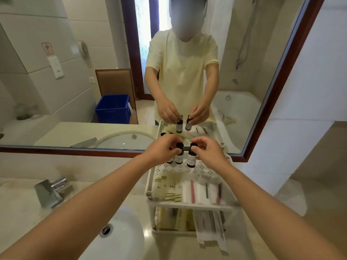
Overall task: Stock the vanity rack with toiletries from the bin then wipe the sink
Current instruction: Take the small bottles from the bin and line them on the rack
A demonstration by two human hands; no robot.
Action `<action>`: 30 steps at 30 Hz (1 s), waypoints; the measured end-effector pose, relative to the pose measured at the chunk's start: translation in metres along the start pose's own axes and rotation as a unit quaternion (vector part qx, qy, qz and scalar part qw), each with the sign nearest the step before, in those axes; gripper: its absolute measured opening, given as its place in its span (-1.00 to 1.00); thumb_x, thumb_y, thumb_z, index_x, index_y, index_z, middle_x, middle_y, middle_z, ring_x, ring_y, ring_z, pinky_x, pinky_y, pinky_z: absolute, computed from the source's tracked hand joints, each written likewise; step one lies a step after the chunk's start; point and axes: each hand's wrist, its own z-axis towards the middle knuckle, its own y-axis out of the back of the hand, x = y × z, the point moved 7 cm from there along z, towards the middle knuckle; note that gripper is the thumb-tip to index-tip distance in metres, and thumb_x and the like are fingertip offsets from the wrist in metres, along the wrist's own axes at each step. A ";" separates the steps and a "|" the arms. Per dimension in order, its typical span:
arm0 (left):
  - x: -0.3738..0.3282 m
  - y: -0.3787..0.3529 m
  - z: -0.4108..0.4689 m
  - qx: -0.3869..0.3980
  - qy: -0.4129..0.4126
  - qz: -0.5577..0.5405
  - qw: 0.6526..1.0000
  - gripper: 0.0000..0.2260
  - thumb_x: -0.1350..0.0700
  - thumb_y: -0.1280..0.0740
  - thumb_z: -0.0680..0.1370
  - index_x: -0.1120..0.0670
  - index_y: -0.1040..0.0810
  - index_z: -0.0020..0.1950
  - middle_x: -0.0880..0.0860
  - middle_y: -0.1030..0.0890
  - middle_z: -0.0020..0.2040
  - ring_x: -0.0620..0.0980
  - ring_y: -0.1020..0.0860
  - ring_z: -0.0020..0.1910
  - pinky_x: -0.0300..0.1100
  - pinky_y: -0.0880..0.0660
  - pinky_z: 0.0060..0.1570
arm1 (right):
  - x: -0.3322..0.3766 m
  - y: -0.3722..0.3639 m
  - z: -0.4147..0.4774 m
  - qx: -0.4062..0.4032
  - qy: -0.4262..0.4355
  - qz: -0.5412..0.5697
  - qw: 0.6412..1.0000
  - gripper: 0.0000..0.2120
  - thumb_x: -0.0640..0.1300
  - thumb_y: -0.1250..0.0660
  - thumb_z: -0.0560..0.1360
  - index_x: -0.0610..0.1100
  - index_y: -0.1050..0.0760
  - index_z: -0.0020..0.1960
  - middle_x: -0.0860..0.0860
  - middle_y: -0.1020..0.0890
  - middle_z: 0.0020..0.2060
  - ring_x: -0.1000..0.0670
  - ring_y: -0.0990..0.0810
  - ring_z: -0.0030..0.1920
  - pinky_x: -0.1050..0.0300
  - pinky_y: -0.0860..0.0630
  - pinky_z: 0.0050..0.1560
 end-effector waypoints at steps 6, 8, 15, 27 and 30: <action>0.012 -0.006 0.019 -0.029 -0.055 0.171 0.983 -0.82 0.03 -0.38 0.48 -0.07 -0.61 0.08 -0.06 -0.62 -0.06 -0.01 -0.51 -0.05 -0.03 -0.52 -0.07 | -0.017 -0.016 0.016 0.007 -0.003 0.011 1.000 -0.74 -0.28 -0.39 0.48 -0.13 -0.59 0.16 0.10 -0.62 -0.08 0.10 -0.61 -0.02 0.08 -0.57 0.16; 0.016 -0.007 0.022 -0.044 -0.067 0.209 0.975 -0.79 -0.01 -0.38 0.49 -0.06 -0.61 0.11 -0.03 -0.62 -0.03 0.02 -0.49 0.00 -0.06 -0.47 -0.05 | -0.021 -0.020 0.019 0.003 -0.002 0.008 1.000 -0.74 -0.28 -0.39 0.48 -0.12 -0.60 0.15 0.08 -0.64 -0.08 0.09 -0.62 -0.01 0.10 -0.56 0.15; 0.028 -0.015 0.037 -0.050 -0.086 0.247 0.964 -0.71 -0.08 -0.38 0.48 -0.07 -0.61 0.18 -0.02 -0.61 0.01 0.03 -0.50 0.04 -0.06 -0.45 0.01 | -0.029 -0.033 0.034 -0.003 -0.015 0.010 1.000 -0.74 -0.31 -0.40 0.47 -0.13 -0.62 0.13 0.02 -0.67 -0.07 0.07 -0.64 -0.03 0.08 -0.59 0.11; 0.034 -0.020 0.042 -0.092 -0.094 0.255 0.958 -0.71 -0.10 -0.35 0.50 -0.10 -0.61 0.20 -0.02 -0.60 -0.05 0.02 -0.52 -0.05 -0.08 -0.47 -0.12 | -0.034 -0.040 0.038 -0.008 -0.002 -0.018 1.000 -0.79 -0.27 -0.39 0.48 -0.03 -0.65 0.04 0.10 -0.67 -0.12 0.15 -0.64 -0.08 0.24 -0.57 -0.05; 0.034 -0.019 0.042 -0.095 -0.093 0.251 0.959 -0.70 -0.10 -0.36 0.50 -0.11 -0.61 0.21 -0.03 -0.59 -0.06 0.01 -0.52 -0.06 -0.08 -0.48 -0.13 | -0.035 -0.039 0.038 -0.010 -0.001 -0.021 1.000 -0.77 -0.28 -0.39 0.47 0.01 -0.64 0.02 0.13 -0.66 -0.14 0.18 -0.63 -0.09 0.25 -0.57 -0.06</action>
